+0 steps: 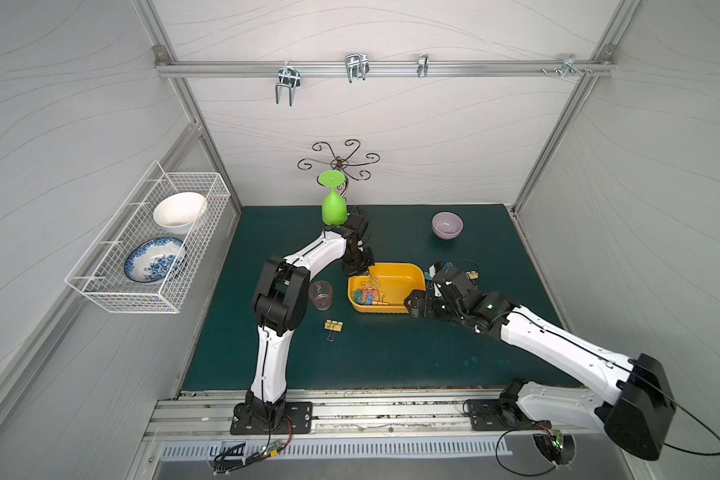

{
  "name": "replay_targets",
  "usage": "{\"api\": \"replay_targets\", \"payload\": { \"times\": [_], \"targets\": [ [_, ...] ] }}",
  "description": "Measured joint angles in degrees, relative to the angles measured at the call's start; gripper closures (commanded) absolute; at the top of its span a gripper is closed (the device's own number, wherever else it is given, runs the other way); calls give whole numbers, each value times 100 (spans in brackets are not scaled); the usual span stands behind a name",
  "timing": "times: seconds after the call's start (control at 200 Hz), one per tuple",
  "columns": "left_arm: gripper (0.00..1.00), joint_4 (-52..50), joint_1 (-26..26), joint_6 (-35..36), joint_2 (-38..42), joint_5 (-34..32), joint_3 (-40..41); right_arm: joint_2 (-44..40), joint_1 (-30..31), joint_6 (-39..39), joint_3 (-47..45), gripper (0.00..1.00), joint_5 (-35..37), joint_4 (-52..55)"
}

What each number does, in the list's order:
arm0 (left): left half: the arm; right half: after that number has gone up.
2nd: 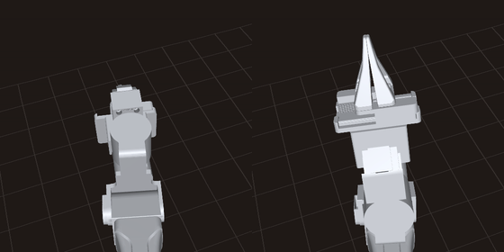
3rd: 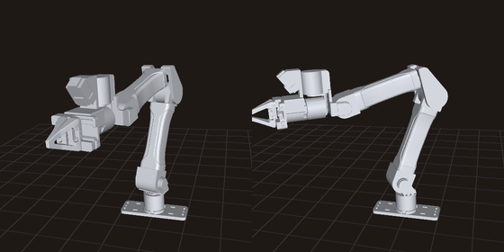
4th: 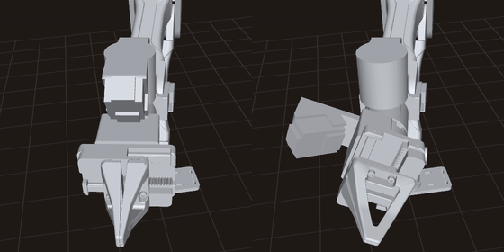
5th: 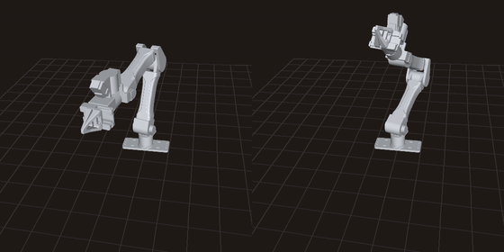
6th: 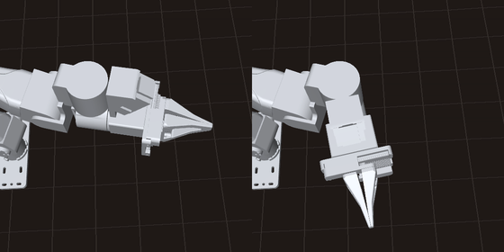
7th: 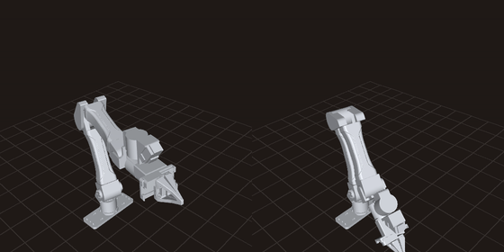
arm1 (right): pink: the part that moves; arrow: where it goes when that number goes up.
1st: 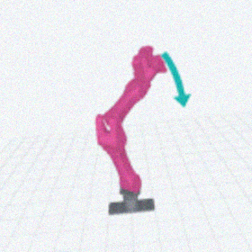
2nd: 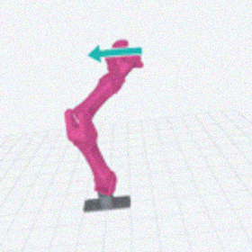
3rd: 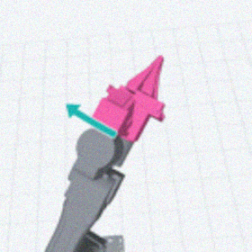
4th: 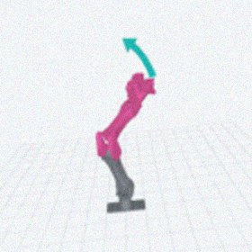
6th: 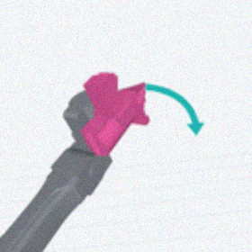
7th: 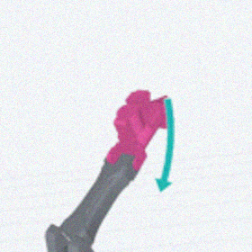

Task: Take out the binder clips from the storage box
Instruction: Pick up the binder clip from the storage box, then place the binder clip at the center of the board.

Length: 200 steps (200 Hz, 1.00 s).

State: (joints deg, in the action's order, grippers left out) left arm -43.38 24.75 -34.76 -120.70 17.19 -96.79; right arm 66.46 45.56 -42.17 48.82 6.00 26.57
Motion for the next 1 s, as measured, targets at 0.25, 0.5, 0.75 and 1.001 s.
{"api": "replay_targets", "payload": {
  "times": [0.25, 0.5, 0.75, 1.001],
  "targets": [
    [100, 557, 2, -511, 835, 570, 595, -376, -232, 9, 0, 1, 162, 173],
    [100, 1399, 94, -1403, 2448, 516, 1722, -627, -306, -4, 0, 1, 210, 249],
    [100, 1698, 905, -3032, 4986, -1172, 3956, -748, -2, -306, 2, 2, 501, 271],
    [100, 1458, 1978, -5112, 6850, -2844, 5770, -748, 1047, -881, 72, 2, 1591, 304]
  ]
}}
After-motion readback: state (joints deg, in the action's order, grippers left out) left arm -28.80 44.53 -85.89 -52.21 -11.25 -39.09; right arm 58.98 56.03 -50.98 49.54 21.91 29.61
